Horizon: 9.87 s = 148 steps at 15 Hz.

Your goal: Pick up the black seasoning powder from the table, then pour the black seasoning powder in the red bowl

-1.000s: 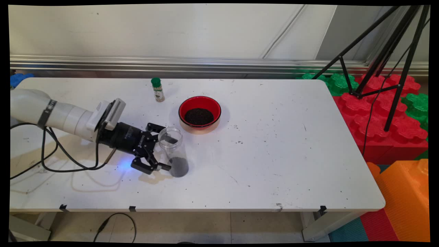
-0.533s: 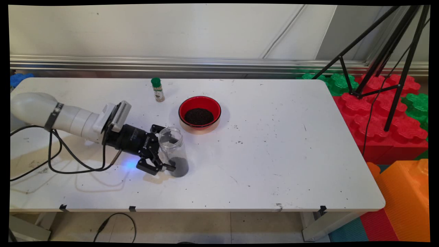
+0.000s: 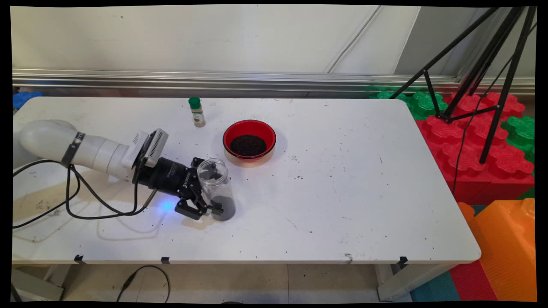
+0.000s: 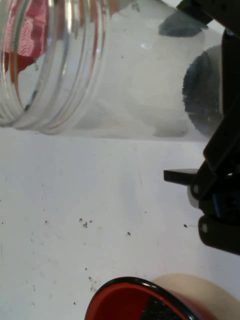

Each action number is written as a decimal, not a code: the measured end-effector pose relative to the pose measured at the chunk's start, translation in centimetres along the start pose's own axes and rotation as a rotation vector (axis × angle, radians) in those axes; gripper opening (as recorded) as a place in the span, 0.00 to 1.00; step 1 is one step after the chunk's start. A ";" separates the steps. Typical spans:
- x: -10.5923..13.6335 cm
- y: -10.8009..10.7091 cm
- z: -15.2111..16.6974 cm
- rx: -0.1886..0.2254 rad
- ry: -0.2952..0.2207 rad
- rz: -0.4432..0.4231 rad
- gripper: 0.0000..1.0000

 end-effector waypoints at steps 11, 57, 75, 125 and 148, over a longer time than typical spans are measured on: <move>-0.2 0.2 0.5 -0.002 0.013 -0.007 0.00; 11.8 -9.4 -3.3 0.161 0.062 0.067 0.00; 14.0 -16.7 -2.9 0.265 -0.017 0.282 0.00; 14.1 -21.1 0.4 0.335 -0.447 1.603 0.00; 14.3 -20.3 1.4 0.309 -0.498 1.870 0.00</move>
